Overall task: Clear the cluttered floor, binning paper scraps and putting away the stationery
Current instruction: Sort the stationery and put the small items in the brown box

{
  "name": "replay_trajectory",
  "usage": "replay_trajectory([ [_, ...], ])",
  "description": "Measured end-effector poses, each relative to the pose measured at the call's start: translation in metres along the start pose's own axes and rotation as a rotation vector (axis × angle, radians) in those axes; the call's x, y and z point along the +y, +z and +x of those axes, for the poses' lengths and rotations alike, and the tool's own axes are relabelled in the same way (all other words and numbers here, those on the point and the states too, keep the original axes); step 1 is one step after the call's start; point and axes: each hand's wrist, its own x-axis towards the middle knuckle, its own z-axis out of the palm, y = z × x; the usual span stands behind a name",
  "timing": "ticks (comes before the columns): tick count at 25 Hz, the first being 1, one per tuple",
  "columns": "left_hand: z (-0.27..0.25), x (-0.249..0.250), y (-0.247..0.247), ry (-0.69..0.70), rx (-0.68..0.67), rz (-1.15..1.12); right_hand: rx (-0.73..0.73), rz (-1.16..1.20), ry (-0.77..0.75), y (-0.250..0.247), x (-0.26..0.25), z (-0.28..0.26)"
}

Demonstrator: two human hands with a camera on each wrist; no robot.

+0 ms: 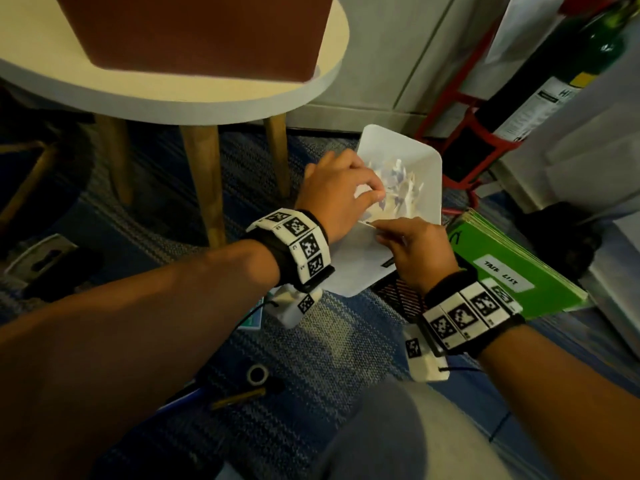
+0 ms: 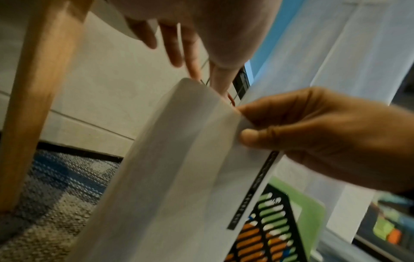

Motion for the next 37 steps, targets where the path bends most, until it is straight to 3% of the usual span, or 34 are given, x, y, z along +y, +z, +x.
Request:
replay_trajectory([
  [2, -0.005, -0.002, 0.005, -0.035, -0.144, 0.255, -0.018, 0.020, -0.023, -0.003, -0.003, -0.007],
  [4, -0.010, -0.005, 0.007, -0.050, -0.228, 0.329, -0.064, 0.042, 0.028, -0.007, -0.006, -0.010],
  [8, -0.009, -0.007, -0.011, -0.023, -0.172, 0.137, -0.007, 0.104, 0.048, -0.012, -0.021, 0.003],
  [11, -0.015, -0.031, -0.038, -0.080, 0.000, -0.114, 0.172, 0.185, -0.109, -0.006, -0.044, 0.023],
  [13, -0.036, -0.061, -0.053, -0.147, 0.031, -0.072, 0.231, 0.242, -0.243, 0.012, -0.065, 0.030],
  [16, -0.086, -0.119, -0.067, -0.296, -0.100, 0.056, 0.156, 0.331, -0.488, 0.062, -0.098, 0.029],
  [18, -0.125, -0.153, -0.070, -0.432, -0.284, 0.130, -0.058, 0.344, -0.581, 0.101, -0.105, 0.021],
  [20, -0.161, -0.179, -0.066, -0.578, -0.536, 0.248, -0.368, 0.231, -0.491, 0.144, -0.094, 0.013],
  [22, -0.196, -0.196, -0.057, -0.633, -0.768, 0.384, -0.624, 0.049, -0.307, 0.189, -0.072, 0.006],
  [25, -0.240, -0.211, -0.048, -0.720, -0.995, 0.365, -0.832, -0.233, -0.054, 0.245, -0.044, -0.002],
  [28, -0.259, -0.213, -0.041, -0.734, -1.004, 0.319, -0.869, -0.203, 0.190, 0.277, -0.038, -0.011],
  [34, -0.247, -0.196, -0.037, -0.769, -0.940, 0.131, -0.833, -0.247, 0.147, 0.281, -0.043, -0.009],
  [37, -0.234, -0.195, -0.042, -0.815, -0.768, 0.024, -0.844, -0.208, 0.135, 0.266, -0.040, -0.004],
])
